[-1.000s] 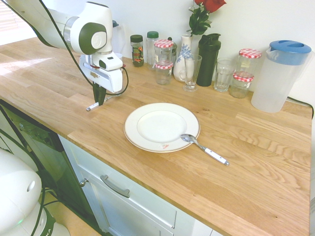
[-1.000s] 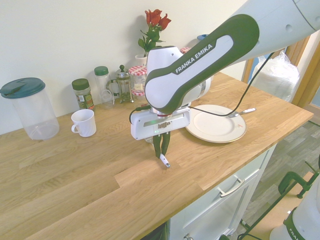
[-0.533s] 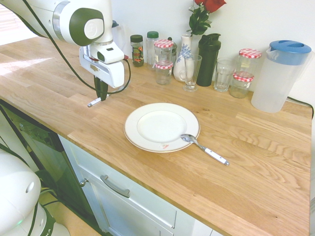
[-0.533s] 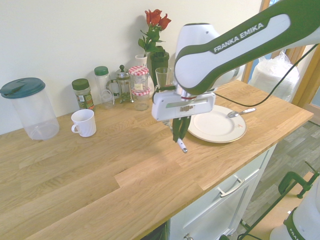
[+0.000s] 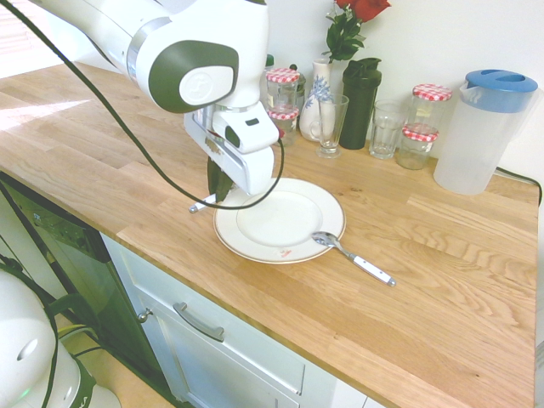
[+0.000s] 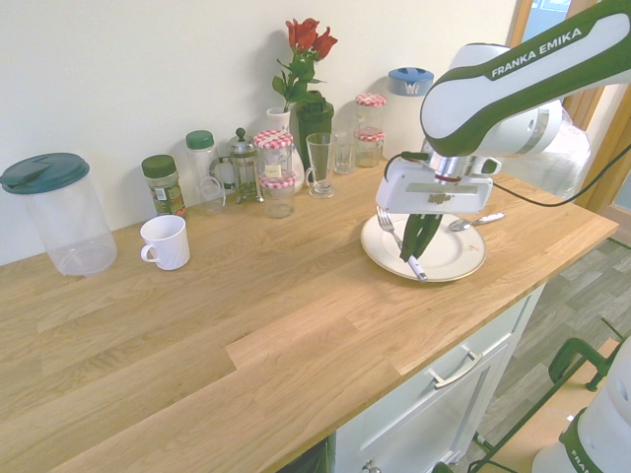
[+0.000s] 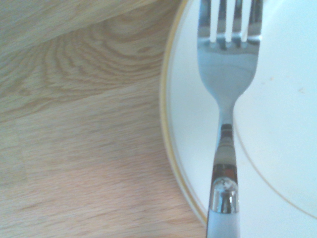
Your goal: Put the fork into the plate
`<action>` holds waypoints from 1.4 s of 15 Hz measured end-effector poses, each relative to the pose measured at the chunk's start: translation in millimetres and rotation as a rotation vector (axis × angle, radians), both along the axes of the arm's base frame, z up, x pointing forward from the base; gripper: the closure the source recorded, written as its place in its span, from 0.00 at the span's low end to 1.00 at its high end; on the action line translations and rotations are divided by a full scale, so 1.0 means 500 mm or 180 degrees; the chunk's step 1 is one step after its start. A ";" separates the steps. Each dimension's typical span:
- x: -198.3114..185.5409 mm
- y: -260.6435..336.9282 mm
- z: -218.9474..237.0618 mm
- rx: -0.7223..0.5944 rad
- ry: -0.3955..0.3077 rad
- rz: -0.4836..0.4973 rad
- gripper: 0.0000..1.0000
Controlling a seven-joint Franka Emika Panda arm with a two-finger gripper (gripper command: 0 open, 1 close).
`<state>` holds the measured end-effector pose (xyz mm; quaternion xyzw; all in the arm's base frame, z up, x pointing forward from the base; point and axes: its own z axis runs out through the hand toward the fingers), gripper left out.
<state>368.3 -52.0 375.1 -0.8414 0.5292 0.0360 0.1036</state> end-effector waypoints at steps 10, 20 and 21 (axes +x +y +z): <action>-0.010 -0.106 -0.051 0.0255 0.0119 -0.0263 1.00; 0.010 -0.149 -0.075 0.0451 0.0218 -0.0361 0.00; 0.010 -0.149 -0.075 0.0453 0.0219 -0.0362 0.00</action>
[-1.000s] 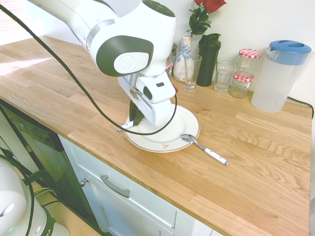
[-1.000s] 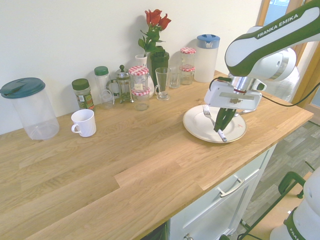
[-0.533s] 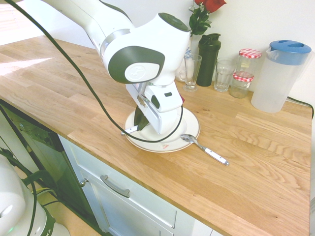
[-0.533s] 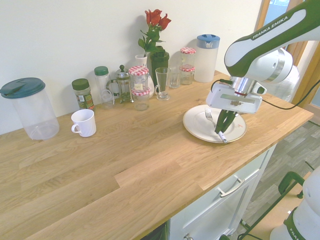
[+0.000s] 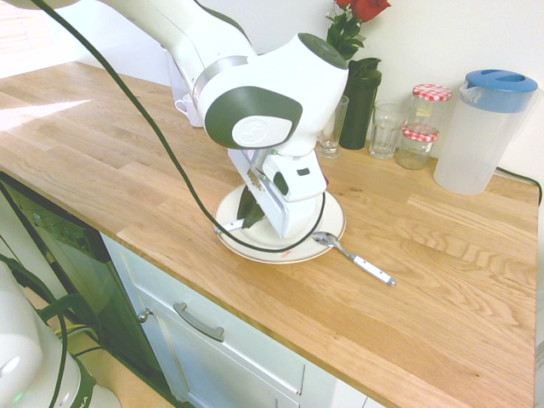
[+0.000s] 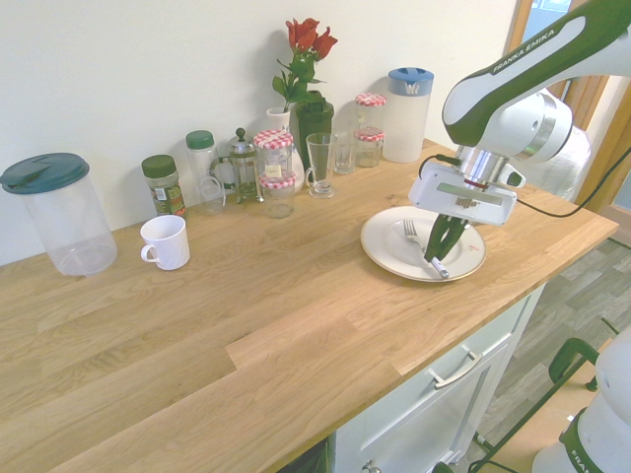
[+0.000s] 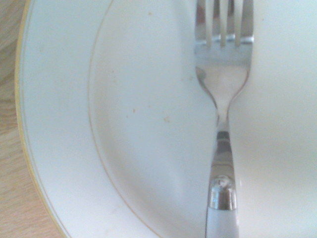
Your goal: Put the fork into the plate
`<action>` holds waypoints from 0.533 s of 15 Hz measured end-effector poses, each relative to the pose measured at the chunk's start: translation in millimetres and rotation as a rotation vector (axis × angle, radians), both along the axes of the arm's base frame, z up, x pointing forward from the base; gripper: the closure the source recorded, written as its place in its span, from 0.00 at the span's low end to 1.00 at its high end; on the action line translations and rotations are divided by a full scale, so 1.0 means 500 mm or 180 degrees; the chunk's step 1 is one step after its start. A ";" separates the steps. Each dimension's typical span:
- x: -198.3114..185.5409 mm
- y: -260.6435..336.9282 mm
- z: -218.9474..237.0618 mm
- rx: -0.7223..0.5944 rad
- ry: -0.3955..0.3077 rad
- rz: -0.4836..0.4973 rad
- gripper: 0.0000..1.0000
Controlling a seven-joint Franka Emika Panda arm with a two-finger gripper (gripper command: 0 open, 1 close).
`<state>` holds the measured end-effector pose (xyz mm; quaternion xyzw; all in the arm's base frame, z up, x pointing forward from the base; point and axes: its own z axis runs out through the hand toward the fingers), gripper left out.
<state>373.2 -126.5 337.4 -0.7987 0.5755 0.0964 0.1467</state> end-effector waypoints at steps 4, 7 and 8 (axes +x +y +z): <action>0.000 -0.002 -0.001 0.0024 -0.0005 -0.0021 0.00; 0.000 -0.002 -0.005 0.0047 -0.0006 -0.0025 0.00; 0.000 -0.003 -0.005 0.0049 -0.0008 -0.0027 0.00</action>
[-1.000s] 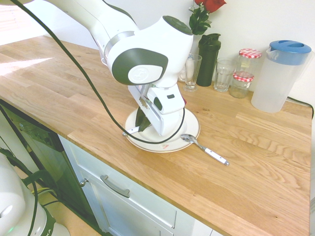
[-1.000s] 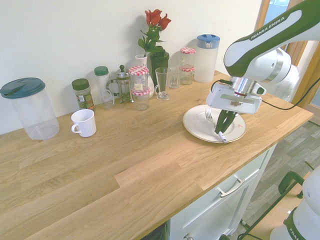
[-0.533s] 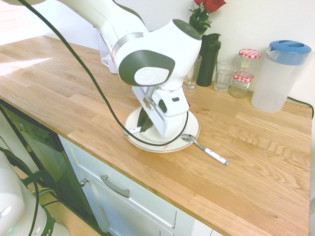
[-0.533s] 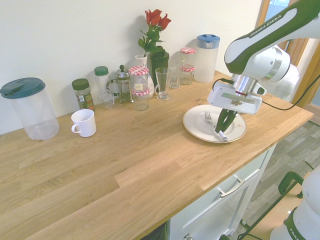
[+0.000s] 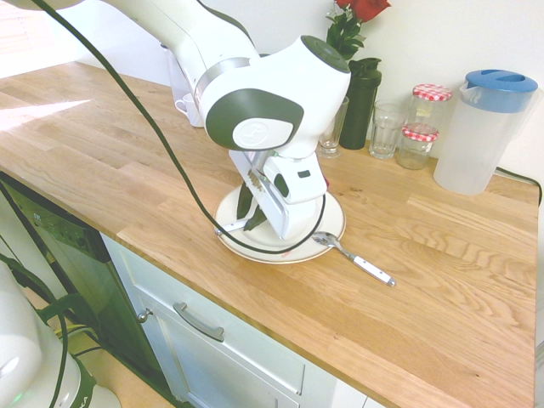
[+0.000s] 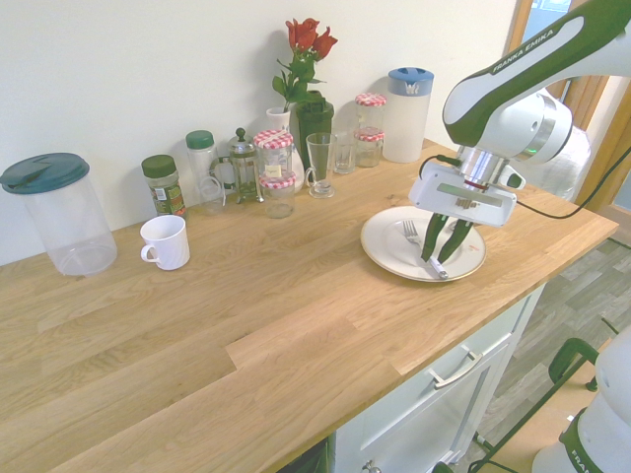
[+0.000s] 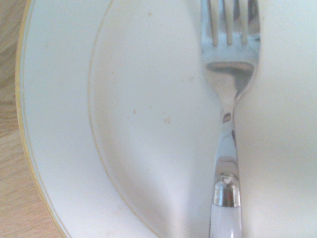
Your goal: Put the fork into the plate
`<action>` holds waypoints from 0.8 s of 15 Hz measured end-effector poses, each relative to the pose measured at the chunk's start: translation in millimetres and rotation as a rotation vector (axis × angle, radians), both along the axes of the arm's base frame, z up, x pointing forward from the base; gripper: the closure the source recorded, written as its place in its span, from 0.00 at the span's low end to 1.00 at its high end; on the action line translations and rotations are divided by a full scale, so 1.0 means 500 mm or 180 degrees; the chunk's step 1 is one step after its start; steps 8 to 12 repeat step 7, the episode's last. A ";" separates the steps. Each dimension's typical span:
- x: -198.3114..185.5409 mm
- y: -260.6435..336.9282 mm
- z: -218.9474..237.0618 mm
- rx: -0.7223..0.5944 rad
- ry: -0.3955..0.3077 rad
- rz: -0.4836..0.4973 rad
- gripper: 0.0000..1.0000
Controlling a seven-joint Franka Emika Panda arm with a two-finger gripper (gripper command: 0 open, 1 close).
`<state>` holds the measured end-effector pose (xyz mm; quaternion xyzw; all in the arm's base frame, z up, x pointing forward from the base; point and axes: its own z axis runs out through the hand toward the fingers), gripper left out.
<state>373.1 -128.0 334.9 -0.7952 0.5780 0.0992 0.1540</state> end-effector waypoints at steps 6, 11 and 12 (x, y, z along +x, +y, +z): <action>-0.035 -0.033 0.049 -0.0039 -0.0266 -0.0206 0.00; -0.047 -0.035 0.065 -0.0026 -0.0371 -0.0272 0.00; -0.047 -0.035 0.065 -0.0026 -0.0371 -0.0272 0.00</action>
